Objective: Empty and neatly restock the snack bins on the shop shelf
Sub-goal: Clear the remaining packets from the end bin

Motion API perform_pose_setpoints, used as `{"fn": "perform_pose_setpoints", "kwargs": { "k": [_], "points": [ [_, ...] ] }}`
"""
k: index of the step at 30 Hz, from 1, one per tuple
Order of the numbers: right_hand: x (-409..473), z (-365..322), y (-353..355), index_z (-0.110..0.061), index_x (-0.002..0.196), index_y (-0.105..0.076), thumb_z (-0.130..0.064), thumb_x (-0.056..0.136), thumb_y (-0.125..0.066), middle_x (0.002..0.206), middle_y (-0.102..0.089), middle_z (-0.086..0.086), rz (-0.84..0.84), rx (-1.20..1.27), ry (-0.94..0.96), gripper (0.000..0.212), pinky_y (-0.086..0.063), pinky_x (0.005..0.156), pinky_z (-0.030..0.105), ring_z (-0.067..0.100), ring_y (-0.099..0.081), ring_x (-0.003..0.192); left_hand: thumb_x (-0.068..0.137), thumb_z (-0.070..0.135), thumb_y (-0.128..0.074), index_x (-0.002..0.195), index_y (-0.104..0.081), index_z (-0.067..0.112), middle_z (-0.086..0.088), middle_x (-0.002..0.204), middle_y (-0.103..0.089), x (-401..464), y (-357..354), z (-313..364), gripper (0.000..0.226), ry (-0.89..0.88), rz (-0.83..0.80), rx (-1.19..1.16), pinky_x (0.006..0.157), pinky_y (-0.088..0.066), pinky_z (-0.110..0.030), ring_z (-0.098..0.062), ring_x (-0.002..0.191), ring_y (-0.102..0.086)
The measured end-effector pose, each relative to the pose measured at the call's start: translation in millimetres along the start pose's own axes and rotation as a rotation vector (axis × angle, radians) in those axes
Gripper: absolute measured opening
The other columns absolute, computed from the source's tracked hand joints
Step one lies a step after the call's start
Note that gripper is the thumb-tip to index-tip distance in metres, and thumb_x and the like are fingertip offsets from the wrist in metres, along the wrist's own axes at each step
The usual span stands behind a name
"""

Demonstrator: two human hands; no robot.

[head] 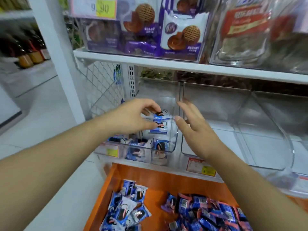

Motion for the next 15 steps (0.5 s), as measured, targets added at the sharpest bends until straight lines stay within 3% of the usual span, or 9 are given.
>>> {"fn": "perform_pose_setpoints", "kwargs": {
  "k": [4,8,12,15],
  "points": [
    [-1,2,1,-0.053,0.158,-0.027,-0.060,0.104,-0.040,0.168,-0.009,-0.032,-0.012,0.038,-0.024,0.057,-0.029,0.126,0.041,0.003,-0.029,0.152,0.077,0.043,-0.090,0.156,-0.041,0.028,0.010,0.158,-0.045,65,-33,-30,0.094,0.013,-0.086,0.199,0.111,-0.037,-0.022,-0.012,0.141,-0.046],
    [0,5,1,-0.054,0.158,-0.027,-0.059,0.105,-0.042,0.166,-0.007,-0.038,-0.017,0.069,-0.018,0.056,-0.031,0.124,0.039,-0.002,-0.029,0.150,0.063,0.061,-0.092,0.164,-0.020,0.036,0.010,0.170,-0.024,108,-68,-59,0.127,0.097,-0.284,0.293,0.124,-0.031,-0.035,-0.017,0.153,-0.031],
    [1,6,-1,-0.054,0.159,-0.025,-0.060,0.105,-0.040,0.165,-0.004,-0.040,-0.023,0.064,-0.003,0.056,-0.037,0.121,0.039,0.001,-0.034,0.148,0.075,0.051,-0.088,0.160,-0.032,0.034,0.008,0.162,-0.039,119,-85,-64,0.103,0.139,-0.292,0.287,0.114,-0.036,-0.026,-0.019,0.145,-0.042],
    [0,6,0,-0.053,0.158,-0.026,-0.060,0.105,-0.040,0.165,-0.006,-0.040,-0.016,0.061,0.001,0.056,-0.038,0.120,0.039,0.003,-0.037,0.147,0.079,0.036,-0.086,0.126,-0.059,0.030,0.008,0.121,-0.066,117,-73,-47,0.055,0.026,-0.152,0.374,0.088,-0.049,-0.027,-0.020,0.115,-0.063]
  ]
}}
Point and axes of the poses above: each hand's wrist, its own x-axis towards the middle knuckle, its own y-axis out of the back of the hand, z = x × y, the point moved 10 cm from there along x, towards the middle knuckle
